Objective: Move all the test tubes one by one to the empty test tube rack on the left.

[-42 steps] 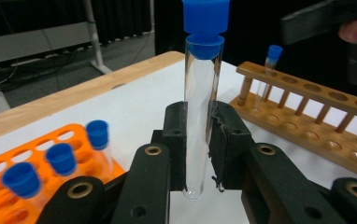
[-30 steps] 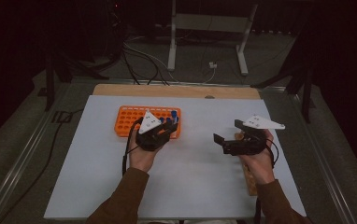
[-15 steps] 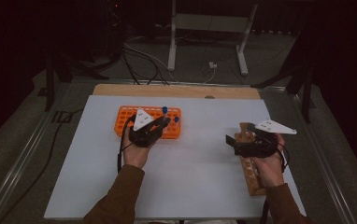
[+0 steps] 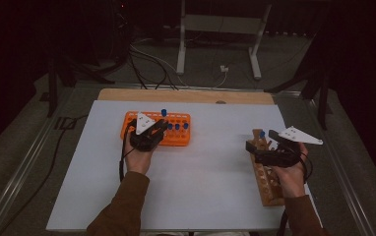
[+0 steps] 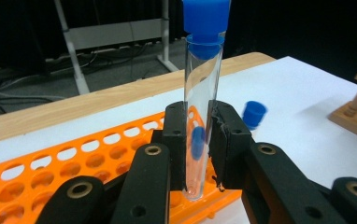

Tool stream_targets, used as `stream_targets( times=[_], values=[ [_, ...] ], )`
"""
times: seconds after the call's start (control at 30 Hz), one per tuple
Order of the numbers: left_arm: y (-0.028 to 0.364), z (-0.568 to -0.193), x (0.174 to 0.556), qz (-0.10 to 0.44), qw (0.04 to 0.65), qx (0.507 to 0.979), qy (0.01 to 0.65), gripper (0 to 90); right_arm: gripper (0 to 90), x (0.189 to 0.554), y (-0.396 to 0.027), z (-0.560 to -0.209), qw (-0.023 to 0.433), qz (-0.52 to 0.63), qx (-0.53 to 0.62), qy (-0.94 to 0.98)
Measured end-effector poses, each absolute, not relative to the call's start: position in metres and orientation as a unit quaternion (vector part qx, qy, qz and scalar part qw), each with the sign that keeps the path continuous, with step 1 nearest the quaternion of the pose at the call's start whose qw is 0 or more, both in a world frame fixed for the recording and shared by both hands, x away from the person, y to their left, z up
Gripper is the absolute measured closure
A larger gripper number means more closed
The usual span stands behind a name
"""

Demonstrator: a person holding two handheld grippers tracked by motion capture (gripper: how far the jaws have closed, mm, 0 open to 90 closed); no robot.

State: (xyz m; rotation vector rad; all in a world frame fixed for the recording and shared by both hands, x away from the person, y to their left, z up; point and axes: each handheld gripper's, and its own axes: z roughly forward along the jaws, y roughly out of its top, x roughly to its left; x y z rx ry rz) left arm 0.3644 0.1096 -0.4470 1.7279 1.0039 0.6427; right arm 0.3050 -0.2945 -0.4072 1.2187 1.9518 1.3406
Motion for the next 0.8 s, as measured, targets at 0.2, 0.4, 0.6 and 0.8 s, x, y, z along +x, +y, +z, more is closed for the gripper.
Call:
stream_targets(
  times=[0.2, 0.4, 0.6, 0.8],
  values=[
    [0.108, -0.459, 0.375, 0.271, 0.479, 0.718, 0.426, 78.3, 0.0, 0.305, -0.295, -0.408, 0.237, 0.490, 0.442, 0.713],
    [0.103, -0.469, 0.383, 0.271, 0.463, 0.723, 0.435, 78.3, 0.0, 0.304, -0.295, -0.408, 0.237, 0.491, 0.440, 0.714],
    [0.103, -0.481, 0.386, 0.257, 0.447, 0.734, 0.442, 78.2, 0.0, 0.305, -0.296, -0.410, 0.235, 0.489, 0.440, 0.715],
    [0.104, -0.493, 0.386, 0.243, 0.430, 0.749, 0.443, 78.3, 0.0, 0.304, -0.295, -0.410, 0.235, 0.489, 0.437, 0.717]
  ],
)
